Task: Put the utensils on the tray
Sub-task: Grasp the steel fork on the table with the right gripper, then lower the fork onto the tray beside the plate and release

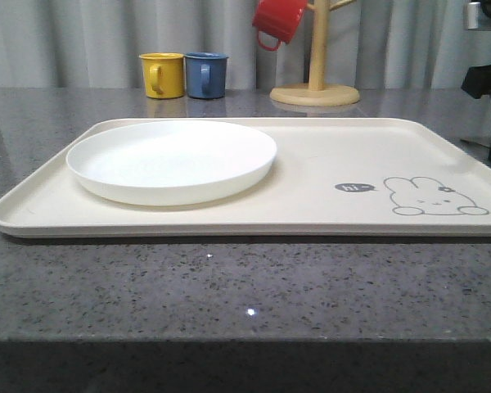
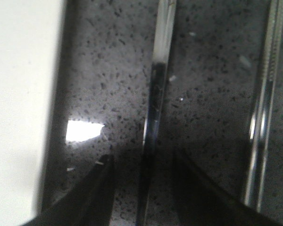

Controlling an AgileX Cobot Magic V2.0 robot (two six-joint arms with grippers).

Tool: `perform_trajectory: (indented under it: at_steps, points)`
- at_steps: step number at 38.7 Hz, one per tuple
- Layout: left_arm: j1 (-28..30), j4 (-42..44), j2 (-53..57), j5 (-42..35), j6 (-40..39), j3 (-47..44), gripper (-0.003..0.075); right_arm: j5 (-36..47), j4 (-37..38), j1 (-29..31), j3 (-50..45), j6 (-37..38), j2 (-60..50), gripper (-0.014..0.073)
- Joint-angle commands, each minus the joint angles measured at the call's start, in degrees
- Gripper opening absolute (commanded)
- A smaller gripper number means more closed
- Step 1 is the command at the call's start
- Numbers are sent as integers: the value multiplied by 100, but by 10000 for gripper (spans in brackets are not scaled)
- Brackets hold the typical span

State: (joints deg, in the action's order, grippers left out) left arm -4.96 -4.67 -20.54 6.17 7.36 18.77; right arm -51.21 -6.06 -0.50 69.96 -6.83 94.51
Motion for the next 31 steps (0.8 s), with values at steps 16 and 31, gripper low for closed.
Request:
perform_trajectory:
  at_steps: [16, 31]
  points:
    - [16, -63, -27, -501, -42, 148, -18, -30, -20, -6, 173, -74, -579, -2]
    - [16, -63, -27, -501, -42, 148, -18, -971, -252, -532, 714, 683, -1162, -2]
